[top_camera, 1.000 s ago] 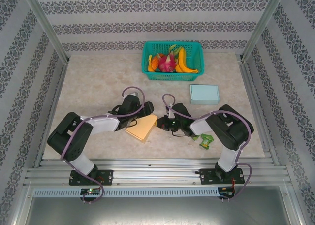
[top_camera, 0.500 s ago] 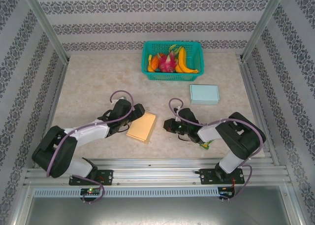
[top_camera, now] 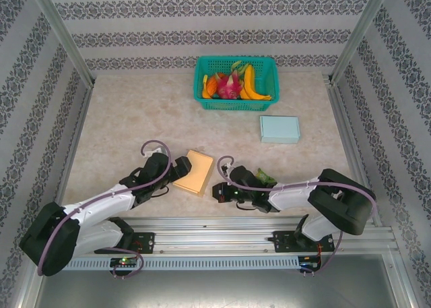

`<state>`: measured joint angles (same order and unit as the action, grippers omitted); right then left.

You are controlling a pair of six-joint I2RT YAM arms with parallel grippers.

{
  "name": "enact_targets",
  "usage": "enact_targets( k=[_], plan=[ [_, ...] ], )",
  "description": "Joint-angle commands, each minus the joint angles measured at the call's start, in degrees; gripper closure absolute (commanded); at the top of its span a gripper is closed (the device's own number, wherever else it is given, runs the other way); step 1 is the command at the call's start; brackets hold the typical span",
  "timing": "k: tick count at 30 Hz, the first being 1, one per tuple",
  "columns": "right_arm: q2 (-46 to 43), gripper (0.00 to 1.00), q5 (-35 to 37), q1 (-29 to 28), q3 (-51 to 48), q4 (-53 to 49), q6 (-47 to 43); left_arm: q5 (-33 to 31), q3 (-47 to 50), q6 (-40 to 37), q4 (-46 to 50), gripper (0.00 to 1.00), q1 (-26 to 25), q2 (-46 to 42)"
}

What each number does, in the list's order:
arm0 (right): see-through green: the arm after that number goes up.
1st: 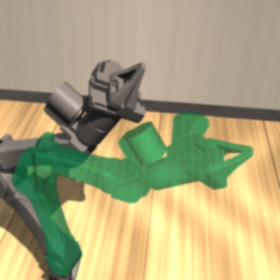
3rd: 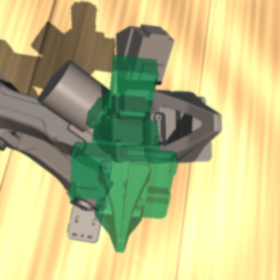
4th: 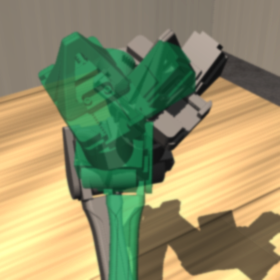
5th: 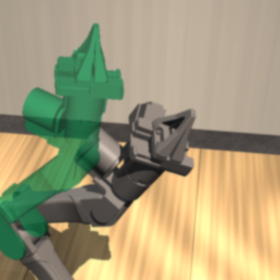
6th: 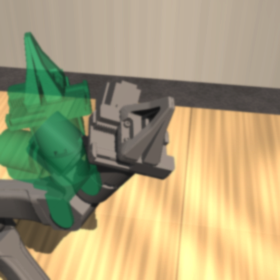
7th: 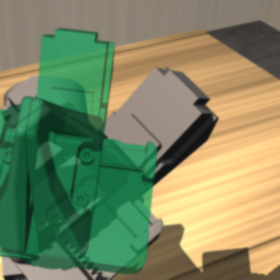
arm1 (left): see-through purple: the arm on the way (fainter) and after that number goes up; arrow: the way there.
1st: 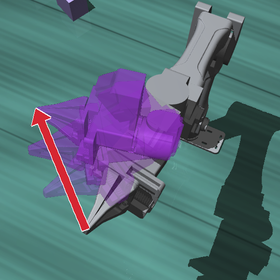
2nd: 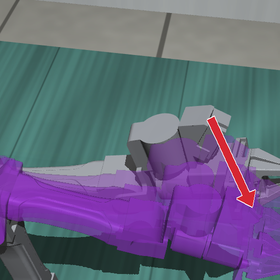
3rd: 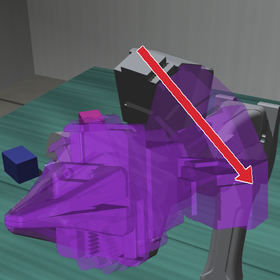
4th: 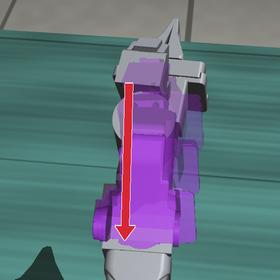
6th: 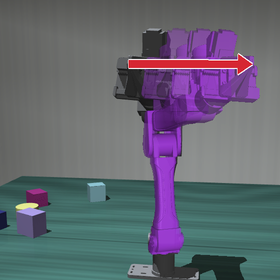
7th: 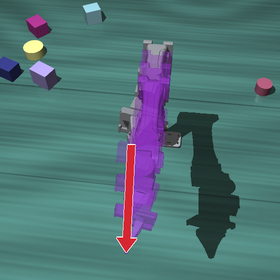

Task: Fold the paper box

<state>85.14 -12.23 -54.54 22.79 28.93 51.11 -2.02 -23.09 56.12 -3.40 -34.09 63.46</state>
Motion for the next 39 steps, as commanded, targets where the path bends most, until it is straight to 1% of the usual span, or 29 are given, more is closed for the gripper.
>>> enact_targets(
  k=[1,8,13,16,19,21,25,28,32,36,39],
  plan=[
    [1.22,1.0,3.24,-2.26,0.15,0.25,2.04,-1.56,1.26,1.66,0.74,0.02,-1.45,-0.05],
    [5.7,1.0,3.91,-3.82,2.85,1.34,2.56,-1.49,0.32,3.03,-0.73,0.03,-4.57,2.36],
    [8.65,1.0,3.35,-3.82,4.78,2.88,2.37,-3.04,-1.25,3.62,-0.36,0.03,-8.58,3.64],
    [9.46,1.0,3.77,-3.73,5.73,2.85,2.18,-2.79,-0.94,5.33,-2.04,0.03,-10.65,5.11],
    [10.6,1.0,1.81,-3.38,5.83,6.45,3.17,-2.57,0.07,7.8,-5.79,0.03,-13.68,6.25],
    [11.27,1.0,0.26,-3.29,5.65,9.86,4.44,-3.6,-0.31,9.05,-6.85,0.03,-16.43,6.64],
    [11.8,1.0,-2.33,-3.53,6.51,12.78,4.85,-5.1,-2.11,9.55,-8.43,0.03,-20.05,7.27],
    [11.95,1.0,-2.69,-3.9,6.89,13.61,4.2,-5.96,-4.24,8.97,-7.24,0.02,-20.23,7.92],
    [10.23,1.0,1.45,-4.78,4.81,17.35,3.78,-11.28,-5.31,8.92,-4.13,0.02,-18.97,6.56],
    [8.73,1.0,6.27,-7.79,6.48,14.7,-0.83,-10.96,-6.21,8.34,-2.93,0.02,-13.79,6.32],
    [7.9,0.99,9.18,-8.2,5.26,15.34,-1.9,-10.74,-6.43,7.57,-2.8,0.02,-10.09,6.51]
  ],
)
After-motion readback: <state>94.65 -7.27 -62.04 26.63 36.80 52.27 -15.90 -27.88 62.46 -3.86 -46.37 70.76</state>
